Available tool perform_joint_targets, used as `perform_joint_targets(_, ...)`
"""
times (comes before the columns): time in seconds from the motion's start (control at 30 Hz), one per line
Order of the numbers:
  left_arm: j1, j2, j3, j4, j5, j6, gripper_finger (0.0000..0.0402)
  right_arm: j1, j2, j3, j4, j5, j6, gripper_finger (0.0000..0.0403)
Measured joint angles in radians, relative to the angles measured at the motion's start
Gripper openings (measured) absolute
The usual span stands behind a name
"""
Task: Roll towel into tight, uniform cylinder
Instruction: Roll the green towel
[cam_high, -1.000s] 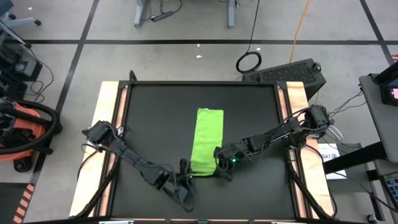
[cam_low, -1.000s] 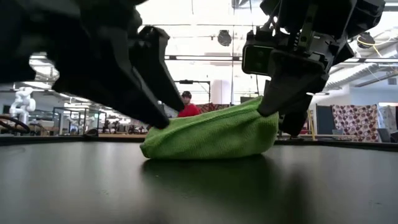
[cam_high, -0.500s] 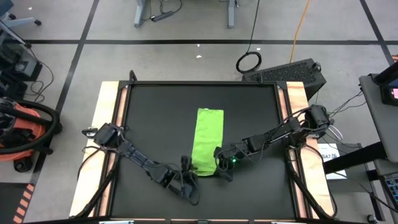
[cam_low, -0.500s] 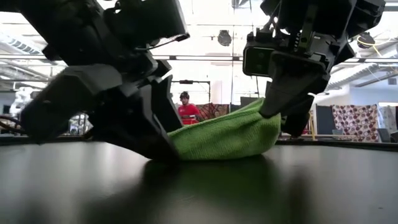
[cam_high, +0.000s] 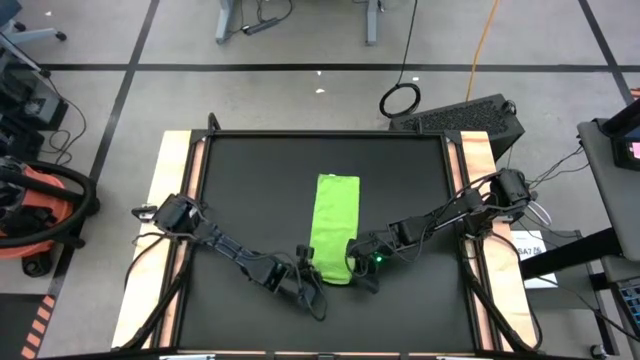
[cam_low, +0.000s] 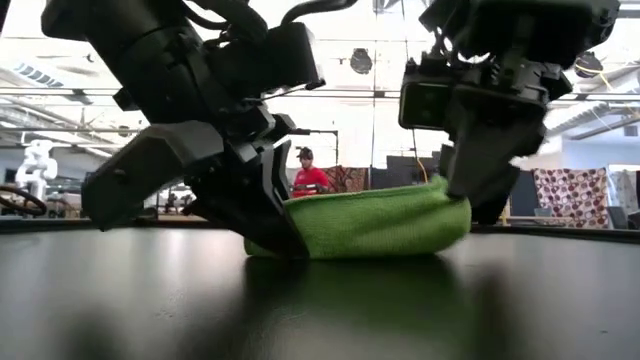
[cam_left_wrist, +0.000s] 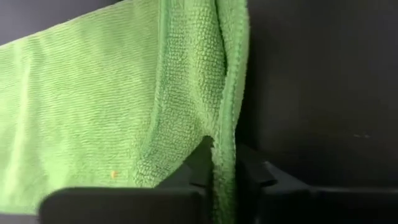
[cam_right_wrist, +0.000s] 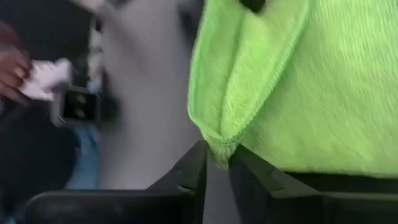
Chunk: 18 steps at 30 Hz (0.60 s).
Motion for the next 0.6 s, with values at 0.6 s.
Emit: perform_joint_targets(0.6,0.101,-0.002,0.000,0.004,0.431,-0.023,0.0008,0.230,0.000,0.000,-0.083,0.327,-0.415,0.0189)
